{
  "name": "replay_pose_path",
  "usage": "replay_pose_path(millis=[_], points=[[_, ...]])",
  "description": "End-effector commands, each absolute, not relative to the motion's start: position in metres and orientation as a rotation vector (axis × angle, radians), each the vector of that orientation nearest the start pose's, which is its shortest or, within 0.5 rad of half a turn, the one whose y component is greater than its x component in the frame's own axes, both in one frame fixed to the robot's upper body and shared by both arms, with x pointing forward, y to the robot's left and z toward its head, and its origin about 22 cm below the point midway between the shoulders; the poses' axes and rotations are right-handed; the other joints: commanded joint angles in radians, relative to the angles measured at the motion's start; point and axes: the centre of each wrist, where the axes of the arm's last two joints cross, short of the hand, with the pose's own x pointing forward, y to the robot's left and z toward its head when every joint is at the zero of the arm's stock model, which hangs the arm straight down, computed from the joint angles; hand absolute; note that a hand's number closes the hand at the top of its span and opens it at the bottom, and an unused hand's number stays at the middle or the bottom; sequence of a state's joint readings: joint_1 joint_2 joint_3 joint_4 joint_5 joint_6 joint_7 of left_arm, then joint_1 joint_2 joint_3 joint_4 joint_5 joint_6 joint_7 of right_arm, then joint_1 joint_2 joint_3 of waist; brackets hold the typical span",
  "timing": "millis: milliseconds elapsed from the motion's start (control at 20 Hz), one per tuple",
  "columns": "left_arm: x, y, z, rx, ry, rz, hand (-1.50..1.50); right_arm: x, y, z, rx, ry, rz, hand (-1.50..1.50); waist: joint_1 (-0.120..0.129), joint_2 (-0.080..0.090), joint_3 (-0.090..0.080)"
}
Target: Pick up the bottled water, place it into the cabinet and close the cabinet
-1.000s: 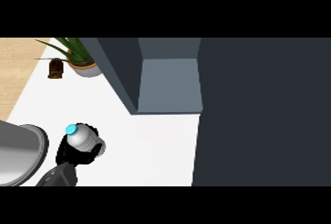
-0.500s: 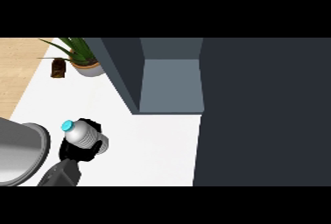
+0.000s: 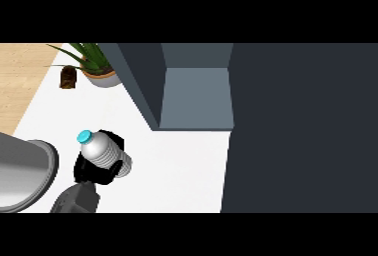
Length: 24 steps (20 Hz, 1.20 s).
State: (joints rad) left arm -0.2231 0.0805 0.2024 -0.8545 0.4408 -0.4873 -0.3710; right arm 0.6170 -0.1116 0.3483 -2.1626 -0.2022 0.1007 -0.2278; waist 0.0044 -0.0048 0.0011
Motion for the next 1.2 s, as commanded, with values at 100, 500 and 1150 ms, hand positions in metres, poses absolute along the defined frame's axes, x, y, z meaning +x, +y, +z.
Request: replay_pose_path(millis=[100,500,1150], points=[[0.288,0.234,-0.056,-0.554,-1.574,0.281,1.5,0.109,-0.214,0.038,0.36,-1.788,-0.063,-1.5,-0.002,0.002,0.0],[0.297,0.189,-0.008,-0.519,-1.637,0.204,1.5,0.091,-0.218,0.034,0.362,-1.79,-0.058,-1.5,-0.01,0.003,-0.001],[0.332,0.111,0.05,-0.307,-1.747,0.086,1.5,0.1,-0.21,0.035,0.385,-1.763,-0.06,-1.5,-0.037,0.004,0.0]])
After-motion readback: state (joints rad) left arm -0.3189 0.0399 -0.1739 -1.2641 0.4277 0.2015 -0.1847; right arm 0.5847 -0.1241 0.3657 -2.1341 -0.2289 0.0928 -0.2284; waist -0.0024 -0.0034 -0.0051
